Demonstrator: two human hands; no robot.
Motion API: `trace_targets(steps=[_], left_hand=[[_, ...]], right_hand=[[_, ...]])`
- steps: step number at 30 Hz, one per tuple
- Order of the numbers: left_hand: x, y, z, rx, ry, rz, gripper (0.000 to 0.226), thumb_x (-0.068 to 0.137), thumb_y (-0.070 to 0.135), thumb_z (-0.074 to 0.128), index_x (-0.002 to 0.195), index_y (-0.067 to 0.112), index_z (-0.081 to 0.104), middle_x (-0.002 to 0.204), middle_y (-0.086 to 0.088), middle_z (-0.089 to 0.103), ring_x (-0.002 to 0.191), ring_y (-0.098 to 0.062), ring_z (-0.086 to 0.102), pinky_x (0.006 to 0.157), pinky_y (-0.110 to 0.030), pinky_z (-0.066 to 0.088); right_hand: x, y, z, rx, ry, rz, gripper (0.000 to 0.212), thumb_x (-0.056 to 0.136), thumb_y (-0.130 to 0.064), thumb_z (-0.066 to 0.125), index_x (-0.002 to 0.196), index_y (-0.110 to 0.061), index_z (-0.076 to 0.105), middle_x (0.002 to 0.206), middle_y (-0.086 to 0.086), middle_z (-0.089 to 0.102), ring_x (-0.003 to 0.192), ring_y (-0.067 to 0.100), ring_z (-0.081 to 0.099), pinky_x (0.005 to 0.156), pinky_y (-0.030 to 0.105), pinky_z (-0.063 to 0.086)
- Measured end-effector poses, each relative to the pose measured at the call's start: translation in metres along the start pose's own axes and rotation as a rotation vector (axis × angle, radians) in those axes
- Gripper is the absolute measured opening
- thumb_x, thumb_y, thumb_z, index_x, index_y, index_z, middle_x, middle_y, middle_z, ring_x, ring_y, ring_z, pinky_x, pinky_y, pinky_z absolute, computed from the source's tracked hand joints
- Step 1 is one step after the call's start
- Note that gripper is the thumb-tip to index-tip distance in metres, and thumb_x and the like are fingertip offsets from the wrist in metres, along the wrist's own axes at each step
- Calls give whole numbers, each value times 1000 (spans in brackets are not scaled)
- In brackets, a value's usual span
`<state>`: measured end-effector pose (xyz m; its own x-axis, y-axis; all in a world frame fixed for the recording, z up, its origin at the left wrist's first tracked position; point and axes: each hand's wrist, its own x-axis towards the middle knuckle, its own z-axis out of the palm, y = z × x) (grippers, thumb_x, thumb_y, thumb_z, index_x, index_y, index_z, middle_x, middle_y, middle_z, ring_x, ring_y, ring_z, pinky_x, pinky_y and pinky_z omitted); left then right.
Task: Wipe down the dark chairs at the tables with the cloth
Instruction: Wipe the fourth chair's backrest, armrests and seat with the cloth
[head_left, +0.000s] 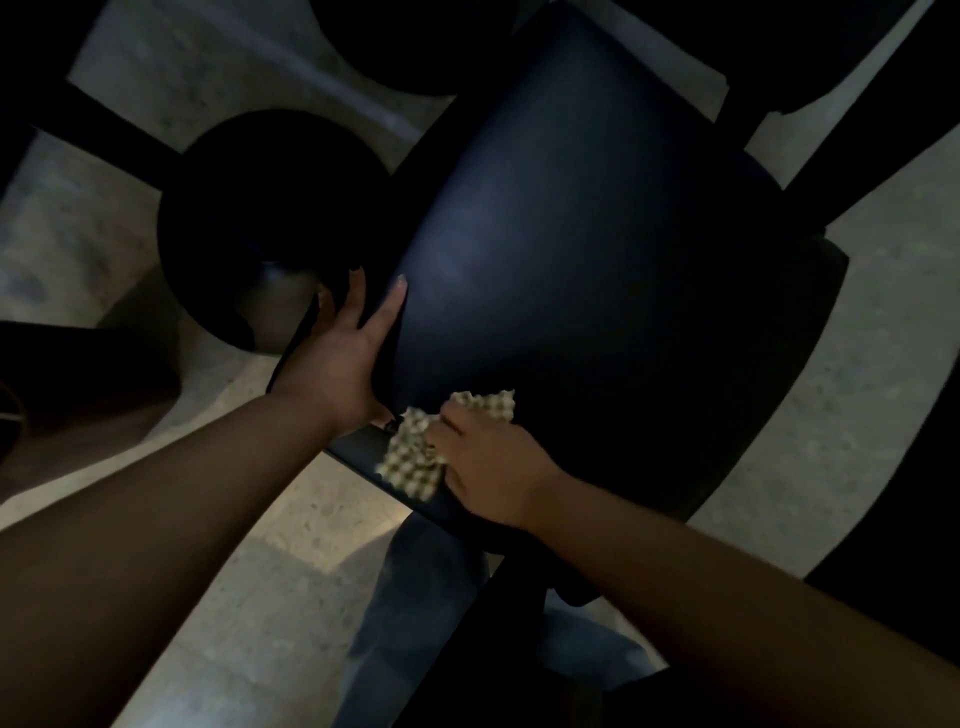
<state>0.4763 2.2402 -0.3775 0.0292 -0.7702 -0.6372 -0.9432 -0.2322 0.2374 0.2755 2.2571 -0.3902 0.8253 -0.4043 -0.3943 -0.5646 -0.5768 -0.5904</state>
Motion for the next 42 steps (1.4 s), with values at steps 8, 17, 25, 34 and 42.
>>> trace_targets(steps=[8,17,25,34,42], left_hand=[[-3,-2,0,-30,26,-15,154,47,38,95,153,20,-16,161,-2,-18,148,-35,-8,119,-45,14],[1,-27,-9,-195,70,-76,131,65,13,87,154,8,-9,159,-16,-23,148,-22,-8,105,-6,-4],[23,-24,-29,-125,-53,-25,141,54,30,93,154,8,-4,162,-10,-13,150,-22,-4,119,-29,9],[35,-12,-23,-160,108,-99,128,57,31,92,156,21,11,161,-5,-19,150,-24,0,118,-34,18],[34,-14,-25,-269,82,-136,133,56,27,94,156,13,8,161,-4,-21,149,-25,7,116,-34,25]], right_hand=[[41,142,-130,199,807,748,39,83,-11,50,122,-6,46,124,17,50,107,34,55,94,37,41],[68,8,-24,-131,401,144,41,78,-5,62,118,0,58,114,25,55,98,42,55,81,40,45],[62,73,-86,-268,298,-30,38,84,-16,50,119,-16,65,116,19,59,84,36,64,62,38,54],[121,124,-142,-121,840,850,38,90,-16,44,127,-12,50,130,17,44,107,35,52,88,40,42],[102,39,-68,-21,283,-127,24,97,-30,51,113,-15,62,114,10,60,102,28,57,80,7,38]])
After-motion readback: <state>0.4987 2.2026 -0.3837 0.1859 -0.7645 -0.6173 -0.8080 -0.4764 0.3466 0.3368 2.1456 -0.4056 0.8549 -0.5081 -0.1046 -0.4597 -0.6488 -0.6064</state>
